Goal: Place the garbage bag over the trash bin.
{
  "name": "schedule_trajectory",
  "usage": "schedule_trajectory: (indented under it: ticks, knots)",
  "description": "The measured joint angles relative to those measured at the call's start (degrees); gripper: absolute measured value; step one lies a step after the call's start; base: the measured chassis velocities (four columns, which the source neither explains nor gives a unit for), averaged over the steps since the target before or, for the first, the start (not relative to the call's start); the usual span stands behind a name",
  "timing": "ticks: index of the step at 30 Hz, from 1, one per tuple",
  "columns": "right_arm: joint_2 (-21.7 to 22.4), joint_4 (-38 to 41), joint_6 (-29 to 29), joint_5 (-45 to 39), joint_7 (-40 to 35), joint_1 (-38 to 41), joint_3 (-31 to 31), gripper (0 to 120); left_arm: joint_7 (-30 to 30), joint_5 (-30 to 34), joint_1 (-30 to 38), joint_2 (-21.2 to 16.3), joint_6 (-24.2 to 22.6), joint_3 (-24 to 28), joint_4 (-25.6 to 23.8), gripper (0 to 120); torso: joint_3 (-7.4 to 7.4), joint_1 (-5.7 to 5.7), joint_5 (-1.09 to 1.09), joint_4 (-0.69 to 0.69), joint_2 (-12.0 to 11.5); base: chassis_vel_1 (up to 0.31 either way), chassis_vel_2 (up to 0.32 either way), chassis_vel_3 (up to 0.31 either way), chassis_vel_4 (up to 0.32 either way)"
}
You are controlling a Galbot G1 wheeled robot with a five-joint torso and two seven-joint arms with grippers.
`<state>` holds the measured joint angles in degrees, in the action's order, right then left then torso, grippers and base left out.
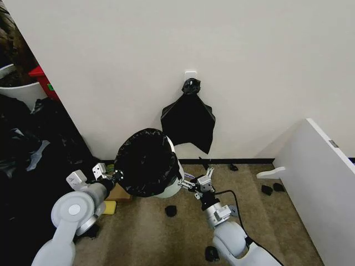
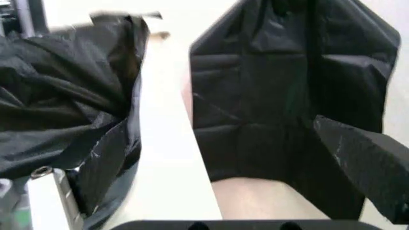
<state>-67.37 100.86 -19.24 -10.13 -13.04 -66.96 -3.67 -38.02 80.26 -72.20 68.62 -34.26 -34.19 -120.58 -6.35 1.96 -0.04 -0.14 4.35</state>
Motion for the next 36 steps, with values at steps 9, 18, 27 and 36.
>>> schedule_trajectory:
  ticks: [9, 18, 27, 36]
  knots:
    - [0.13, -0.83, 2.42, -0.76, -2.00, -0.81, -0.03, 100, 0.05, 0.07, -0.61, 0.29, -0.31, -0.13, -2.08, 1, 0.00, 0.00, 0.01, 0.00, 0.00, 0.000, 0.000, 0.000, 0.000]
    - [3.21, -0.16, -0.01, 0.87, 0.52, -3.39, -0.70, 100, 1.41, -0.04, -0.16, -0.17, 1.03, -1.05, -1.91, 1, 0.00, 0.00, 0.00, 0.00, 0.00, 0.000, 0.000, 0.000, 0.000]
    - [5.51, 0.60, -11.83, -5.73, 10.25, -3.76, 3.52, 100, 4.52, -2.44, 0.02, -1.86, 2.64, -0.16, -1.12, 1, 0.00, 0.00, 0.00, 0.00, 0.00, 0.000, 0.000, 0.000, 0.000]
    - [6.67, 1.95, -15.92, -24.92, 25.50, -1.36, 12.19, 100, 32.45, -20.82, -2.01, -9.71, 13.50, 8.17, 5.95, 1, 0.00, 0.00, -0.02, 0.00, 0.00, 0.000, 0.000, 0.000, 0.000]
